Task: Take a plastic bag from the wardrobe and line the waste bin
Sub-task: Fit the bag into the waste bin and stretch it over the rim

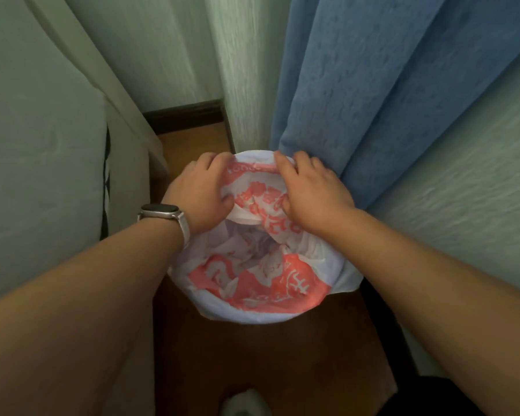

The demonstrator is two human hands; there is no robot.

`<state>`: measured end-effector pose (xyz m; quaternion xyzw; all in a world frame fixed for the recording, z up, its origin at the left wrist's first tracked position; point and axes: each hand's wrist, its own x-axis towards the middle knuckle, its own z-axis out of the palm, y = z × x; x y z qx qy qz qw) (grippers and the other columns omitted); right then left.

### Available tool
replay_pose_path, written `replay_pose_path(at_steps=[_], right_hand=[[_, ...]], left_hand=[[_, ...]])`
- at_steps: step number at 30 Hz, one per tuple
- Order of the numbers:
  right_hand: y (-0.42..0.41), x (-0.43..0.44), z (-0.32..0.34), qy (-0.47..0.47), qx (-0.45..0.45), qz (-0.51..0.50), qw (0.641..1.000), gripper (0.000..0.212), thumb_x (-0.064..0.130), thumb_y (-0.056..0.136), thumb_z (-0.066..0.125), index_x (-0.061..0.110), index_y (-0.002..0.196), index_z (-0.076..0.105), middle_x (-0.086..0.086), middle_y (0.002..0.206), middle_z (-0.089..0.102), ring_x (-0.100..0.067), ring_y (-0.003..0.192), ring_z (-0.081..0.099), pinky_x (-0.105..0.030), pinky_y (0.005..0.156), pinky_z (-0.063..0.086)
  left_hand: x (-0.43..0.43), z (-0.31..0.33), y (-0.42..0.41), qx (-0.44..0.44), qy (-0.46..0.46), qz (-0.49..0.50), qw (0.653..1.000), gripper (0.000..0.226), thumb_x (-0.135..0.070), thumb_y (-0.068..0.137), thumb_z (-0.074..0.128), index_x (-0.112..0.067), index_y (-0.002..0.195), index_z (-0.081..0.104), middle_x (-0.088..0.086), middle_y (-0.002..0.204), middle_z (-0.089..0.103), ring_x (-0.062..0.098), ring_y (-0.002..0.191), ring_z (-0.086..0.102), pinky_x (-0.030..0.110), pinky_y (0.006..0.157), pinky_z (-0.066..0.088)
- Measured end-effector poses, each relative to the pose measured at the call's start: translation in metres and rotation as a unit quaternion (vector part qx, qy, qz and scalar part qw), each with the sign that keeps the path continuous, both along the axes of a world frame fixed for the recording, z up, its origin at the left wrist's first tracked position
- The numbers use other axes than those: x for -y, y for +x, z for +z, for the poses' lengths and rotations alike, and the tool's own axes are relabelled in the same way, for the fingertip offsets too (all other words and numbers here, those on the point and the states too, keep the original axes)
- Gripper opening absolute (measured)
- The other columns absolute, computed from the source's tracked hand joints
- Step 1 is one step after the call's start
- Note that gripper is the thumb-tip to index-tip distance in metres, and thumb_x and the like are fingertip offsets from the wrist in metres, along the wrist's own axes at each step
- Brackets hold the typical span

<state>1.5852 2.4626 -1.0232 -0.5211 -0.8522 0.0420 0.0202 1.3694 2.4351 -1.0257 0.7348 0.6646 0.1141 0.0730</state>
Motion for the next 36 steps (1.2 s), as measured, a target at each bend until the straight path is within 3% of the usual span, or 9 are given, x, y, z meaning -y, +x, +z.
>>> replay_pose_path(at_steps=[3, 7, 12, 17, 22, 25, 27, 31, 36], right_hand=[[0.002, -0.008, 0.001, -0.015, -0.042, -0.032, 0.998, 0.058, 0.020, 0.086, 0.058, 0.016, 0.138, 0.032, -0.014, 0.122, 0.045, -0.035, 0.109, 0.049, -0.042, 0.085, 0.044], [0.006, -0.023, -0.002, -0.020, -0.083, -0.078, 0.993, 0.021, 0.019, 0.089, 0.053, 0.010, 0.107, 0.049, -0.015, 0.110, 0.058, -0.037, 0.098, 0.059, -0.036, 0.070, 0.040], [0.012, -0.020, -0.001, -0.056, -0.088, -0.109, 0.989, 0.024, 0.031, 0.090, 0.054, 0.012, 0.103, 0.050, -0.015, 0.107, 0.061, -0.036, 0.097, 0.060, -0.033, 0.067, 0.036], [0.027, 0.002, 0.020, -0.101, -0.148, -0.052, 0.982, 0.041, 0.036, 0.087, 0.056, 0.018, 0.123, 0.049, -0.008, 0.122, 0.051, -0.029, 0.113, 0.050, -0.040, 0.089, 0.047], [0.043, 0.048, 0.035, -0.057, -0.195, -0.037, 0.979, 0.045, 0.031, 0.088, 0.056, 0.016, 0.131, 0.052, -0.006, 0.127, 0.052, -0.027, 0.115, 0.050, -0.042, 0.097, 0.044], [0.058, 0.075, 0.039, -0.087, -0.203, -0.053, 0.974, 0.042, 0.024, 0.088, 0.056, 0.014, 0.129, 0.054, -0.009, 0.132, 0.052, -0.030, 0.118, 0.050, -0.044, 0.098, 0.044], [0.067, 0.090, 0.041, -0.117, -0.196, -0.051, 0.972, 0.040, 0.020, 0.087, 0.056, 0.013, 0.127, 0.056, -0.011, 0.131, 0.053, -0.031, 0.117, 0.050, -0.044, 0.098, 0.044], [0.081, 0.106, 0.041, -0.146, -0.200, -0.031, 0.968, 0.043, 0.009, 0.080, 0.058, 0.011, 0.123, 0.061, -0.012, 0.127, 0.055, -0.031, 0.117, 0.051, -0.040, 0.101, 0.041], [0.092, 0.112, 0.034, -0.173, -0.219, -0.029, 0.960, 0.048, 0.003, 0.076, 0.061, 0.008, 0.123, 0.061, -0.013, 0.132, 0.052, -0.031, 0.120, 0.051, -0.038, 0.103, 0.040]], left_hand=[[-0.006, -0.001, -0.002, 0.042, 0.007, 0.011, 0.999, 0.054, -0.027, 0.084, 0.067, -0.032, 0.132, 0.041, 0.001, 0.122, 0.056, 0.016, 0.093, 0.055, 0.026, 0.068, 0.037], [-0.010, -0.001, -0.009, 0.058, 0.019, 0.050, 0.997, 0.036, -0.026, 0.091, 0.060, -0.026, 0.127, 0.052, 0.004, 0.109, 0.064, 0.019, 0.085, 0.056, 0.029, 0.067, 0.036], [-0.009, 0.001, -0.013, 0.041, -0.013, 0.081, 0.996, 0.024, -0.031, 0.098, 0.051, -0.018, 0.118, 0.057, 0.007, 0.099, 0.066, 0.015, 0.072, 0.047, 0.025, 0.055, 0.029], [0.017, 0.017, -0.006, -0.003, -0.033, 0.054, 0.998, 0.055, -0.036, 0.087, 0.061, -0.023, 0.138, 0.042, 0.008, 0.130, 0.052, 0.028, 0.114, 0.052, 0.039, 0.085, 0.046], [0.051, 0.038, 0.038, -0.002, -0.013, -0.049, 0.999, 0.045, -0.038, 0.089, 0.055, -0.023, 0.132, 0.052, 0.003, 0.132, 0.056, 0.024, 0.118, 0.053, 0.043, 0.100, 0.044], [0.077, 0.047, 0.067, -0.002, -0.057, -0.138, 0.989, 0.027, -0.043, 0.092, 0.045, -0.029, 0.108, 0.062, -0.005, 0.104, 0.064, 0.015, 0.088, 0.058, 0.036, 0.081, 0.052], [0.092, 0.051, 0.086, 0.008, -0.097, -0.183, 0.978, 0.026, -0.047, 0.092, 0.044, -0.030, 0.094, 0.064, -0.009, 0.087, 0.064, 0.011, 0.074, 0.056, 0.031, 0.069, 0.048], [0.110, 0.046, 0.116, 0.019, -0.124, -0.206, 0.971, 0.030, -0.059, 0.090, 0.040, -0.035, 0.087, 0.059, -0.013, 0.078, 0.062, 0.005, 0.065, 0.056, 0.026, 0.059, 0.047], [0.111, 0.037, 0.144, 0.017, -0.100, -0.151, 0.983, 0.025, -0.058, 0.085, 0.050, -0.034, 0.088, 0.056, -0.014, 0.070, 0.059, 0.002, 0.057, 0.053, 0.023, 0.053, 0.047]])
